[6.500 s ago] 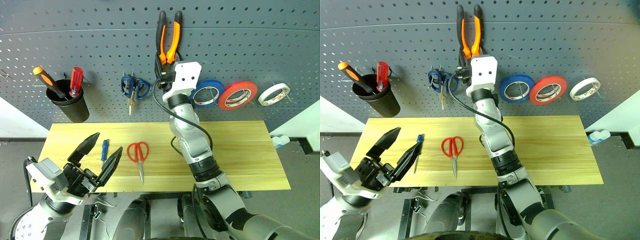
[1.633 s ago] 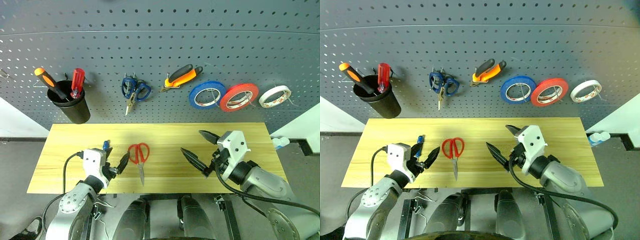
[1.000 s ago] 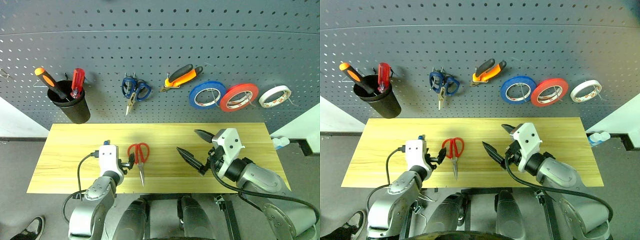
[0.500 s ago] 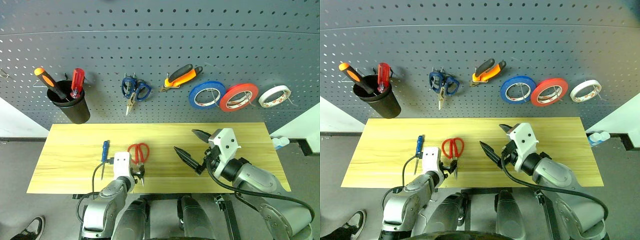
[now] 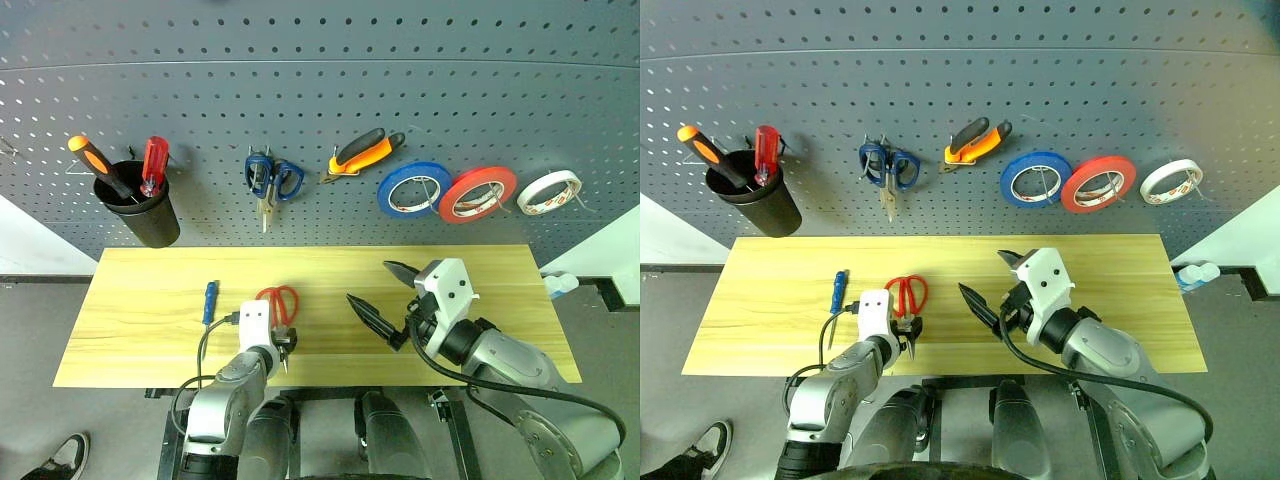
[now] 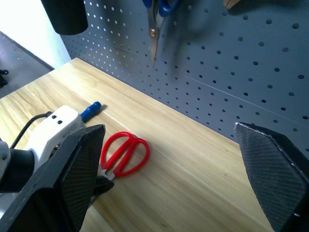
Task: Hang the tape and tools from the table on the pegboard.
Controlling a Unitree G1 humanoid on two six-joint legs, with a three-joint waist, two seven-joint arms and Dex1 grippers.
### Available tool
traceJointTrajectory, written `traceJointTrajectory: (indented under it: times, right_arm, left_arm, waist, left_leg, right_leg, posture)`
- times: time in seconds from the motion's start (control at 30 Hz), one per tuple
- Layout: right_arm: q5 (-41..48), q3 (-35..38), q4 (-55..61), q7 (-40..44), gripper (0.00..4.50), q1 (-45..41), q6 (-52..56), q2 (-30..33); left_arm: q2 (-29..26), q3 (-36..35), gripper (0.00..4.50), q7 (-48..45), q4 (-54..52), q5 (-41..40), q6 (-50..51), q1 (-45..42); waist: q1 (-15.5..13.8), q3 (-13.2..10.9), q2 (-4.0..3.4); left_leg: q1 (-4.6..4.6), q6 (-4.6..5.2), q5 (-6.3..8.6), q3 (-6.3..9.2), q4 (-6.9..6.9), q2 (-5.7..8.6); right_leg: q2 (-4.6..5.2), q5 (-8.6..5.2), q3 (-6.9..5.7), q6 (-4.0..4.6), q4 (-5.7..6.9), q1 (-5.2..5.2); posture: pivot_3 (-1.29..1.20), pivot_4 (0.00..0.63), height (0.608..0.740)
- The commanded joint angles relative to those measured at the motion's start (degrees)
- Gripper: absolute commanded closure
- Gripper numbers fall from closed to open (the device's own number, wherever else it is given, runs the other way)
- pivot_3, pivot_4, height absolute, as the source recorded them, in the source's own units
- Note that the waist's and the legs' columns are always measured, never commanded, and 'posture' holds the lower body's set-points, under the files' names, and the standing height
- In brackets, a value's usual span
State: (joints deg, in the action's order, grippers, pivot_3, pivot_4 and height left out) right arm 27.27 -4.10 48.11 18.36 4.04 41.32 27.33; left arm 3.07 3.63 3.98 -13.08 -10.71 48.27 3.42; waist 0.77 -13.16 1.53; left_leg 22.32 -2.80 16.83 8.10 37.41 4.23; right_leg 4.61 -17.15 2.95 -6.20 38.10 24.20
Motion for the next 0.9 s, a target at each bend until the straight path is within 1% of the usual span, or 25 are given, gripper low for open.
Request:
traceJointTrajectory:
  times: [0.03,0.3,0.6,0.77,0.9]
  right_arm:
    - [0.29,-0.08,3.09,-0.42,0.02,0.32,-0.09,-0.33]
    - [0.31,-0.36,3.48,-1.18,0.02,0.49,-0.07,-0.51]
    - [0.13,-1.13,3.82,-2.10,0.02,0.28,-0.03,-0.88]
    - [-0.06,-1.71,4.06,-2.82,0.02,0.23,-0.05,-1.08]
    - [-0.09,-1.59,4.47,-3.32,0.02,0.43,0.04,-1.12]
  left_arm:
    - [0.52,-0.04,0.58,0.28,0.14,0.59,-0.25,0.16]
    - [0.73,0.88,0.58,2.28,2.24,3.09,-0.53,0.88]
    - [3.03,2.64,0.58,6.91,6.78,6.60,-0.82,-1.30]
    - [4.39,3.63,0.58,7.13,10.97,6.50,-3.18,-4.13]
    - [4.76,3.98,0.58,7.08,12.70,6.16,-3.63,-4.47]
  waist:
    - [-0.01,-0.01,0.01]
    - [0.02,-0.01,0.01]
    - [0.03,-0.01,0.01]
    - [0.00,0.01,-0.02]
    - [-0.01,0.01,-0.02]
  left_leg:
    - [0.00,0.00,0.00,0.00,0.00,0.00]
    - [0.00,0.00,0.00,0.00,0.00,0.00]
    - [-0.01,0.00,0.00,0.01,0.00,0.00]
    - [-0.06,-0.01,-0.01,0.01,0.01,0.00]
    - [-0.10,0.00,0.00,0.01,0.01,0.01]
  right_leg:
    - [0.00,0.00,0.00,0.00,0.00,0.00]
    - [0.00,0.00,0.00,0.00,0.00,0.00]
    - [0.00,0.00,0.00,0.00,0.01,-0.01]
    - [0.00,0.01,0.00,-0.01,0.02,-0.07]
    - [0.01,0.01,0.00,-0.02,0.01,-0.12]
  posture:
    - [-0.04,0.256,0.723]
    - [-0.04,0.257,0.723]
    - [-0.05,0.260,0.723]
    - [-0.05,0.261,0.723]
    - [-0.06,0.263,0.723]
